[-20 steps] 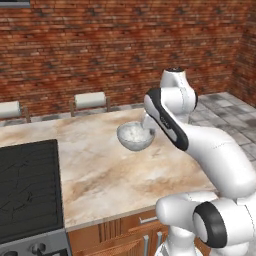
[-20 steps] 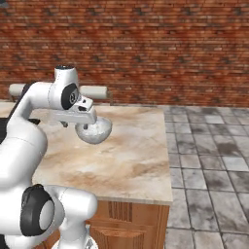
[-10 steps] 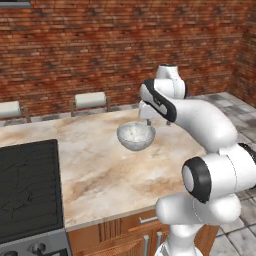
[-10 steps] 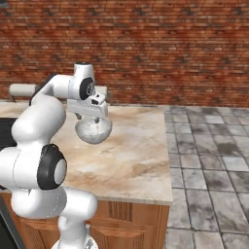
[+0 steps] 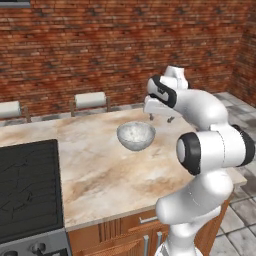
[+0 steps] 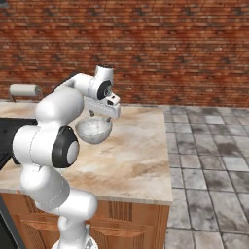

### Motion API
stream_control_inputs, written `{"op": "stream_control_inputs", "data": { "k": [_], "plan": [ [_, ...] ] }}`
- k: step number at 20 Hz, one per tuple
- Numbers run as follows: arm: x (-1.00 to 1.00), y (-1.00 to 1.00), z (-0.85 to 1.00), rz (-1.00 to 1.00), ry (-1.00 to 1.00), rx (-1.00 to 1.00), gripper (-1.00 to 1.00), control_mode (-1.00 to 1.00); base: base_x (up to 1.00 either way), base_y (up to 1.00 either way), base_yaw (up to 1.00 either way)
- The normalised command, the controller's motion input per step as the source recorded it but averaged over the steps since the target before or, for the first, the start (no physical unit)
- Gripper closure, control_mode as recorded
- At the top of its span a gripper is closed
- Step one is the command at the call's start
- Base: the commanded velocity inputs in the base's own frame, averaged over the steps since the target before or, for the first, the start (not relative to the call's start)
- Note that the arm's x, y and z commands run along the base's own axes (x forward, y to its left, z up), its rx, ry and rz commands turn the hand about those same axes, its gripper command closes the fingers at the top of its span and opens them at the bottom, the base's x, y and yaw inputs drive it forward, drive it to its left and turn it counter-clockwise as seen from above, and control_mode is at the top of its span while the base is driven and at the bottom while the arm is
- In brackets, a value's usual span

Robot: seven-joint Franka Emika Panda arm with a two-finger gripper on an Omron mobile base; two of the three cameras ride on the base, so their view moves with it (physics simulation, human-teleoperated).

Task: Pick the cup and bowl from the counter and place them on the counter next to the sink.

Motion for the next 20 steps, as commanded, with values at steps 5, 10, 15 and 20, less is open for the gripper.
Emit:
{"op": "stream_control_inputs", "data": {
  "k": [5,10,15,20],
  "plan": [
    [0.52,-0.06,0.00,-0.01,0.04,0.00,-1.00,-1.00,0.00,0.00,0.00],
    [0.59,0.00,0.00,0.00,0.07,-0.02,-1.00,-1.00,0.00,0.00,0.00],
    [0.57,0.00,-0.03,0.00,0.02,0.00,-1.00,-1.00,0.00,0.00,0.00],
    [0.34,0.00,-0.09,0.00,0.00,0.00,-1.00,-1.00,0.00,0.00,0.00]
  ]
}}
